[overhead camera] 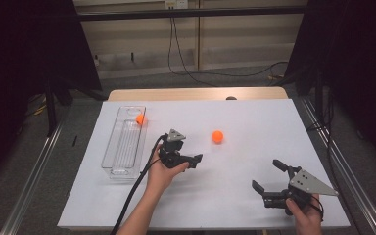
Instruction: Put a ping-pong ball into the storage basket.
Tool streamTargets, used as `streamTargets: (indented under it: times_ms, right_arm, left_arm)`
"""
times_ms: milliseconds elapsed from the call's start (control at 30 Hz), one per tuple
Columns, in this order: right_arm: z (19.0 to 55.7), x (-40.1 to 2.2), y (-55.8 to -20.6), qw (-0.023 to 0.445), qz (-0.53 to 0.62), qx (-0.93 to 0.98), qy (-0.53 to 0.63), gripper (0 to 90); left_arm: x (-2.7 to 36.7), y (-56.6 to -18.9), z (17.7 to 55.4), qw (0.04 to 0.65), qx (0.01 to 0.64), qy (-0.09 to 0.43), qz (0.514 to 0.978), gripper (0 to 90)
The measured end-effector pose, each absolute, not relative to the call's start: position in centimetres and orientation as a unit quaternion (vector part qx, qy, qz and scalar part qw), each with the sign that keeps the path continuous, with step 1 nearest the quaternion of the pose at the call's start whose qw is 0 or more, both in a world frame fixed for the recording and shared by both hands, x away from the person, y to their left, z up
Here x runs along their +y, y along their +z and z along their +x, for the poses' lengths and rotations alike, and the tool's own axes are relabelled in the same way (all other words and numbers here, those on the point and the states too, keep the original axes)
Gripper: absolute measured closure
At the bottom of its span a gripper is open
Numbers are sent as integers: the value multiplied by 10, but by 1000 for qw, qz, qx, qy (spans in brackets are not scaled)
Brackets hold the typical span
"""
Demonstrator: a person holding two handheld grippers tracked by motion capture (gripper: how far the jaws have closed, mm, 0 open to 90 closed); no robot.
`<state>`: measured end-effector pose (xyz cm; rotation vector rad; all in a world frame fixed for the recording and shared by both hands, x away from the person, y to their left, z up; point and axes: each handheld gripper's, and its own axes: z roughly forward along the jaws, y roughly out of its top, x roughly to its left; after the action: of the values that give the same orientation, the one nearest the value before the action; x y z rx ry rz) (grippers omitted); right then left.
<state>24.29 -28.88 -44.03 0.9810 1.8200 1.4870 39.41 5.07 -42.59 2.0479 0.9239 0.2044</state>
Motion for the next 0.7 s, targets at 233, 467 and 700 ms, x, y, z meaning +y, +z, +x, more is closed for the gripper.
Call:
streamTargets:
  times_ms: [233, 467, 700]
  right_arm:
    - [243, -288, -440, 292, 370, 683, 558, 9]
    - [243, -288, -440, 291, 370, 683, 558, 9]
    - [243, -288, -441, 291, 370, 683, 558, 9]
  left_arm:
    - [48, -427, 396, 428, 369, 80, 821, 114]
    - [45, -428, 398, 430, 366, 80, 822, 114]
    - [43, -430, 399, 427, 368, 79, 822, 113]
